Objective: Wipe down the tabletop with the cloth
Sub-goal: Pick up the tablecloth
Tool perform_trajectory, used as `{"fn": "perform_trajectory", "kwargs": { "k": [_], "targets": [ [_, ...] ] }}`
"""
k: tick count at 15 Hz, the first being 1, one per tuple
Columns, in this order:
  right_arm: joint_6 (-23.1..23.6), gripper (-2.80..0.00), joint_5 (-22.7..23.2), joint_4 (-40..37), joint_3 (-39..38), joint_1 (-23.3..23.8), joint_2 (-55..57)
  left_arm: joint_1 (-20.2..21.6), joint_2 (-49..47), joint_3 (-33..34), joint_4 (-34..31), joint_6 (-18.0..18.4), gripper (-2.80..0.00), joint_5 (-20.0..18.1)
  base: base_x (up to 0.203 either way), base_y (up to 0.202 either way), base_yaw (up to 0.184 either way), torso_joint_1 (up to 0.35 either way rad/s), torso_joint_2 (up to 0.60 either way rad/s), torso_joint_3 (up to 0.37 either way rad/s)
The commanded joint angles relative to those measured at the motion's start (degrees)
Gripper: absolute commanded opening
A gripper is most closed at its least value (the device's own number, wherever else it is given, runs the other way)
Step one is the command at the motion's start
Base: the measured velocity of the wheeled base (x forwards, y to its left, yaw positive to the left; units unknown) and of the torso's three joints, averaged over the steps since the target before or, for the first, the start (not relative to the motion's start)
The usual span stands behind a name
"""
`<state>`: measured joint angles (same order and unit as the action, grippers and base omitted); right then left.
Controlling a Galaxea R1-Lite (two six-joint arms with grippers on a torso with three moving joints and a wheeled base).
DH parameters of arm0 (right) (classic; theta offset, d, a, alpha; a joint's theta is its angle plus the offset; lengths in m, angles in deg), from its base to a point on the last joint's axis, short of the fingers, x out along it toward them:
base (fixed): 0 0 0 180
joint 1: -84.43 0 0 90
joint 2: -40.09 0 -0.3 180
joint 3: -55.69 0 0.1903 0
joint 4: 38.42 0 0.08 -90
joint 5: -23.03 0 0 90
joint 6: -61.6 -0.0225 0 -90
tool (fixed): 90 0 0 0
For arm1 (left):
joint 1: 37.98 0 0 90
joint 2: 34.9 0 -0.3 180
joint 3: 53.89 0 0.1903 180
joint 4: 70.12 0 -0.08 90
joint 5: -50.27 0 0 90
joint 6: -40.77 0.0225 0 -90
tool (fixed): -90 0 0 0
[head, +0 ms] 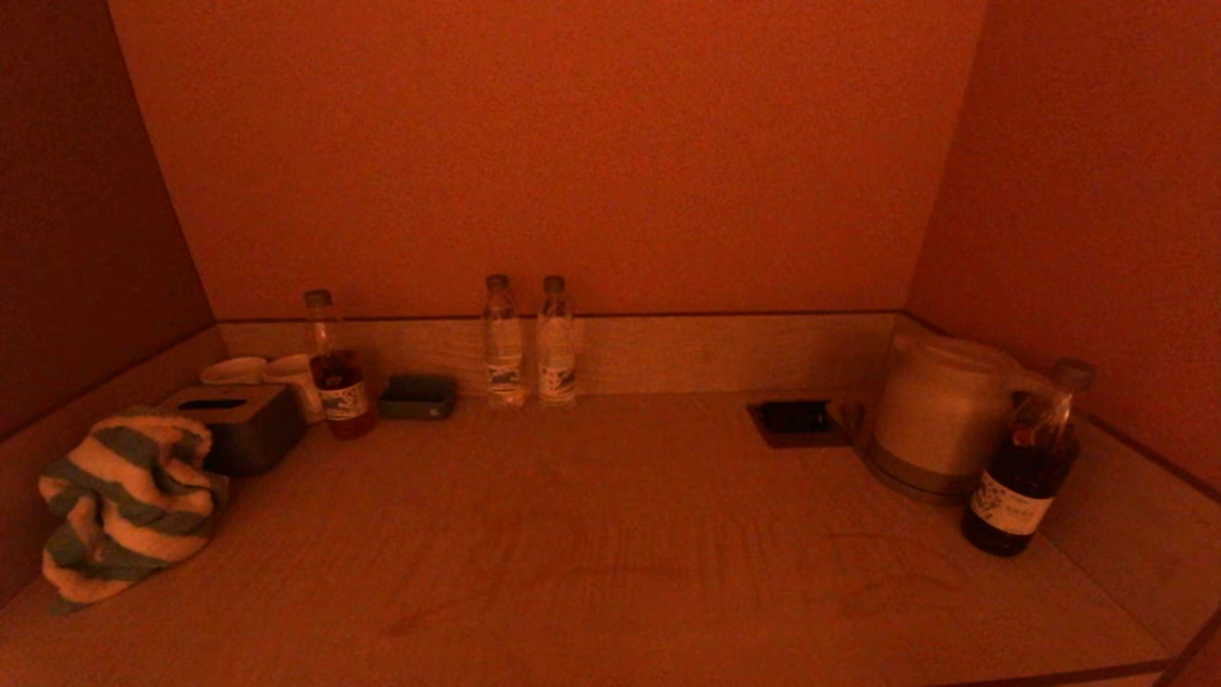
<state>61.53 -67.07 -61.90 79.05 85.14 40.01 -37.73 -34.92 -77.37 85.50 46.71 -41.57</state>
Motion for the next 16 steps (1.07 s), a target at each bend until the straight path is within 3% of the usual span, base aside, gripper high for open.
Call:
{"fn": "perform_trajectory", "kwargs": {
  "k": [1,7,9,11,14,16],
  "targets": [
    [0.0,-2.80,0.0,0.0,0.0,0.0,0.1,0.0,-0.1,-0.2,-0.6,0.0,-2.80,0.3,0.000,0.000,0.000,0.000,0.00,0.000],
    [0.0,-2.80,0.0,0.0,0.0,0.0,0.1,0.0,-0.4,-3.1,-0.7,-1.6,-2.80,-0.1,0.000,0.000,0.000,0.000,0.00,0.000],
    [0.0,-2.80,0.0,0.0,0.0,0.0,0.1,0.0,-3.1,-12.2,-1.4,-3.1,-2.80,0.1,0.000,0.000,0.000,0.000,0.00,0.000],
    [0.0,-2.80,0.0,0.0,0.0,0.0,0.1,0.0,-12.6,-20.5,-1.8,-4.0,-2.80,1.9,0.000,0.000,0.000,0.000,0.00,0.000],
    [0.0,-2.80,0.0,-0.1,0.0,0.0,0.1,0.1,-29.5,-33.1,-2.4,-4.8,-2.80,8.2,0.000,0.000,0.000,0.000,0.00,0.000],
    [0.0,-2.80,0.0,0.0,0.0,0.0,0.1,0.1,-37.9,-37.4,-2.2,-5.0,-2.80,11.5,0.000,0.000,0.000,0.000,0.00,0.000]
  ]
}}
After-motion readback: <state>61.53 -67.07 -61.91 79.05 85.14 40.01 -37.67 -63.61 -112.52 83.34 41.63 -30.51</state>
